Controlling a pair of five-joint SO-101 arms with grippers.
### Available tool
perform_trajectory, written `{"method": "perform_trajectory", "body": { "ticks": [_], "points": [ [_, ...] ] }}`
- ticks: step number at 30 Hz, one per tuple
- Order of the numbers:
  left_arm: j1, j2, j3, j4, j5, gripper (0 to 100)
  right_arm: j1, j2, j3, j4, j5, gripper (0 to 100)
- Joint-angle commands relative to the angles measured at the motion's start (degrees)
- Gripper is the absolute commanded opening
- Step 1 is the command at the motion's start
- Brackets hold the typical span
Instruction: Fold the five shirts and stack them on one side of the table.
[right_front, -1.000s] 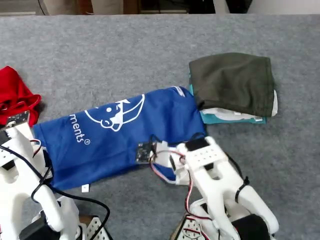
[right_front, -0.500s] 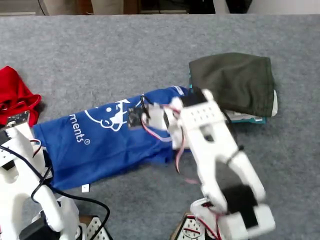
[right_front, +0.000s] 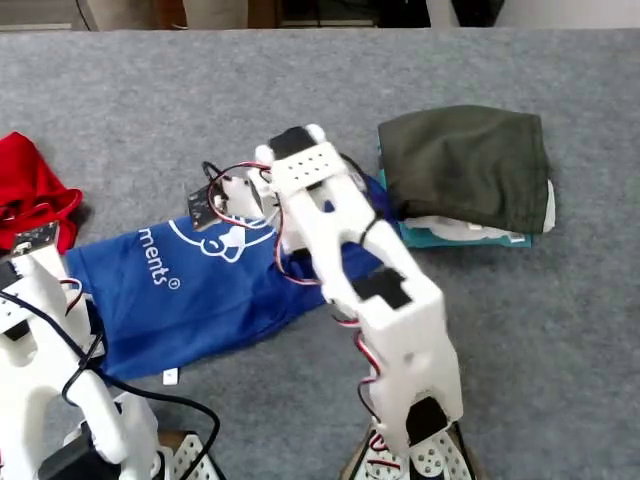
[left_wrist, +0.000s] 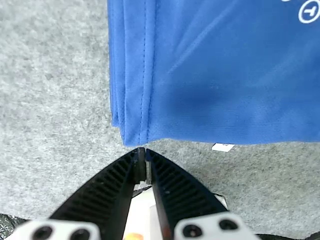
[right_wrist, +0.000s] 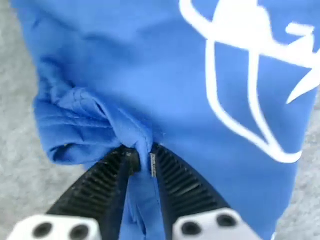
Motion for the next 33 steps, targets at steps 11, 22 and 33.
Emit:
{"method": "perform_trajectory", "body": {
  "ticks": [11,22,33],
  "points": [
    [0.09,-0.92,-0.18,0.09,-0.53,2,2.59,6.64,-33.10,12.22,-9.93,25.8],
    [-1.93,-0.84,-7.65,2.20,-0.18,2,6.99,-9.01,-10.77,11.96,-18.90,0.2],
    [-6.51,10.77,-24.26,1.23,-0.53,18,13.41,-36.97,31.69,-3.16,-18.90,0.2]
  ]
}}
